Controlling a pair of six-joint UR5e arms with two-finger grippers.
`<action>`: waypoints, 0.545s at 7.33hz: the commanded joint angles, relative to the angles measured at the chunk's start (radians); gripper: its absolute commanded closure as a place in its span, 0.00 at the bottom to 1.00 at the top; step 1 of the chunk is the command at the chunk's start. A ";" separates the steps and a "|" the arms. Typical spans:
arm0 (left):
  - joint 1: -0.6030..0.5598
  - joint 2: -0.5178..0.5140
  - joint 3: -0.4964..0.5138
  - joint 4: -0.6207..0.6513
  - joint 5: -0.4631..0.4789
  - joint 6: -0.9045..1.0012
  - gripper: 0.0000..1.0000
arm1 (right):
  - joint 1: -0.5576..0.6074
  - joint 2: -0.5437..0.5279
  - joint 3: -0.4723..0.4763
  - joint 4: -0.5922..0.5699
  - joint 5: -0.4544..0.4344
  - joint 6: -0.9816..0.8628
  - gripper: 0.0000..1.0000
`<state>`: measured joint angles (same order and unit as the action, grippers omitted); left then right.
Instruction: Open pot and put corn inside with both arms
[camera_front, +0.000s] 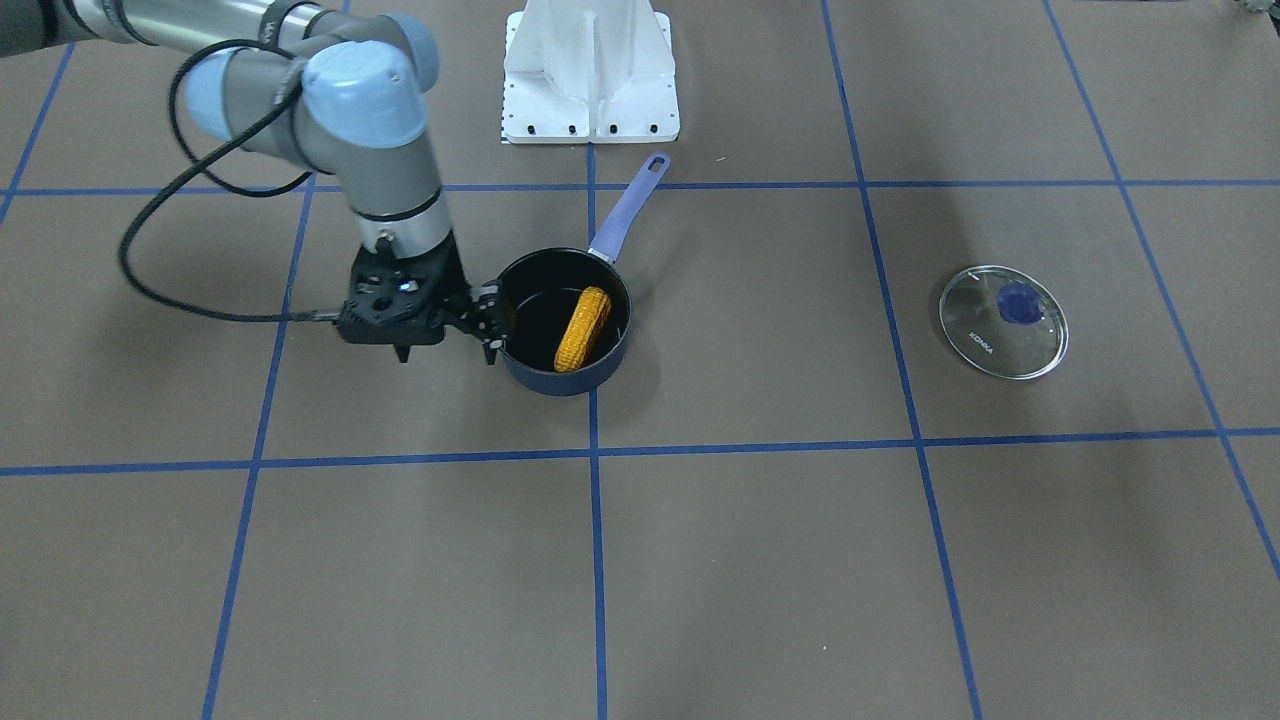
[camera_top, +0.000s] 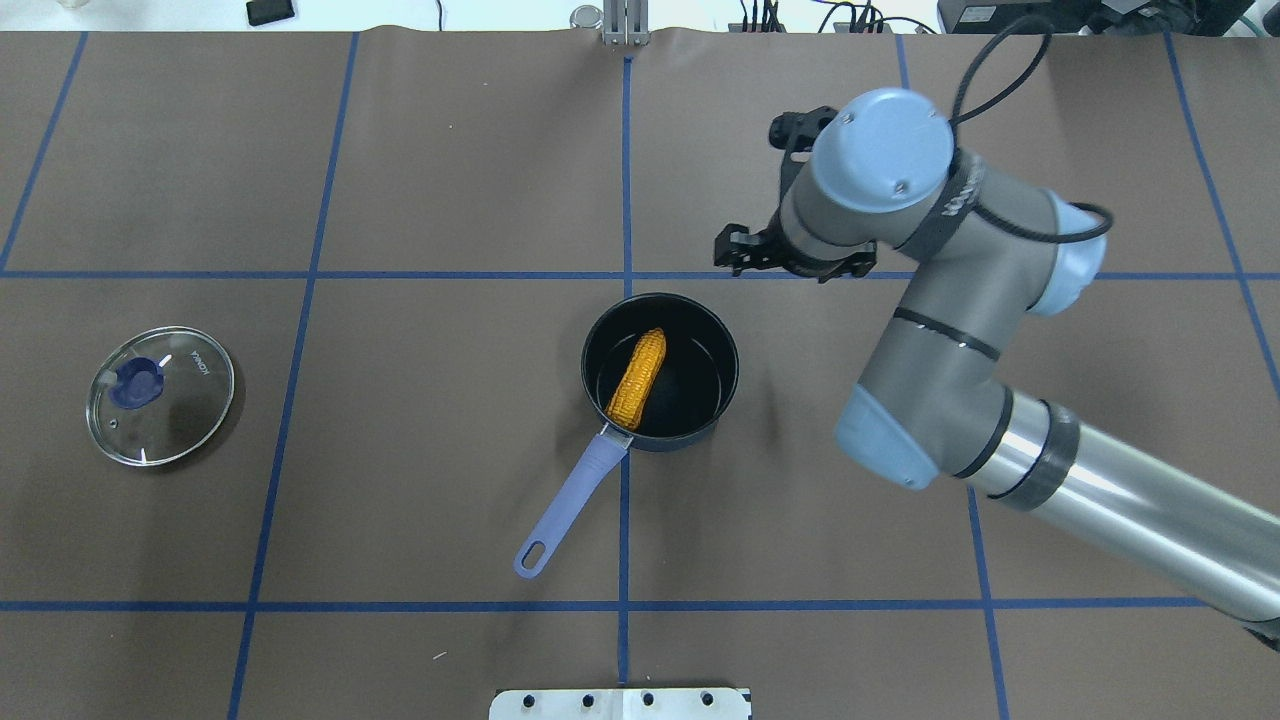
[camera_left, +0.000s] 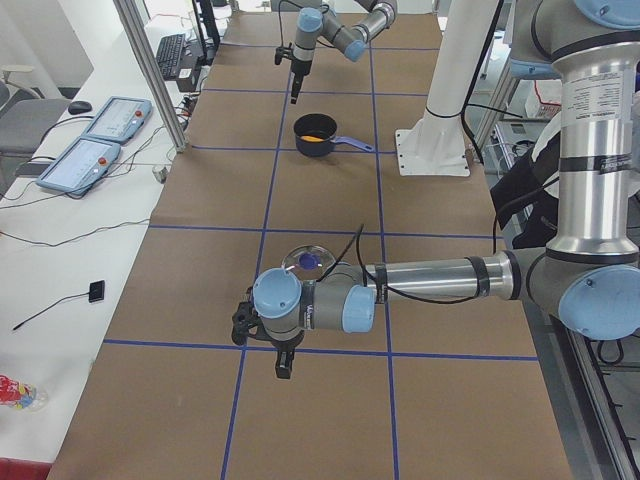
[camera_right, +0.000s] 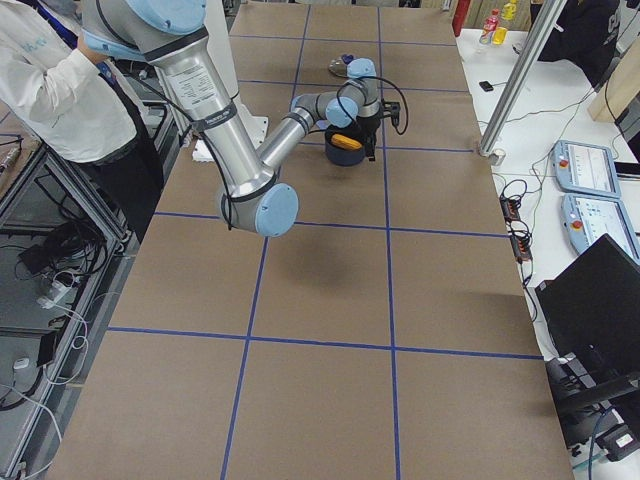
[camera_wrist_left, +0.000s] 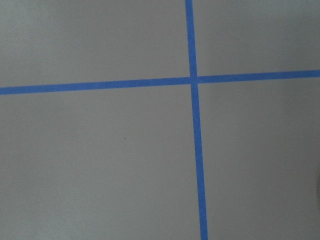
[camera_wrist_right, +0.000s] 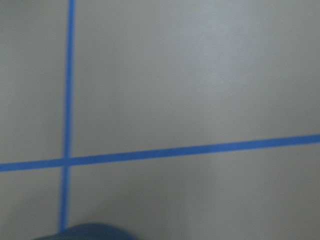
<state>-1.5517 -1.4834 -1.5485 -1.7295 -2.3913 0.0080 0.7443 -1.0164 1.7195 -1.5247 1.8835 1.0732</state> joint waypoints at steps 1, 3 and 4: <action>-0.004 0.012 -0.010 -0.001 0.006 0.001 0.02 | 0.235 -0.161 -0.006 -0.003 0.145 -0.435 0.00; -0.005 0.020 -0.051 0.005 0.007 0.001 0.02 | 0.486 -0.243 -0.076 -0.014 0.355 -0.767 0.00; -0.007 0.023 -0.073 0.007 0.008 0.003 0.02 | 0.571 -0.296 -0.102 -0.011 0.446 -0.848 0.00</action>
<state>-1.5574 -1.4652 -1.5962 -1.7249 -2.3845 0.0096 1.1842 -1.2523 1.6568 -1.5339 2.2035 0.3688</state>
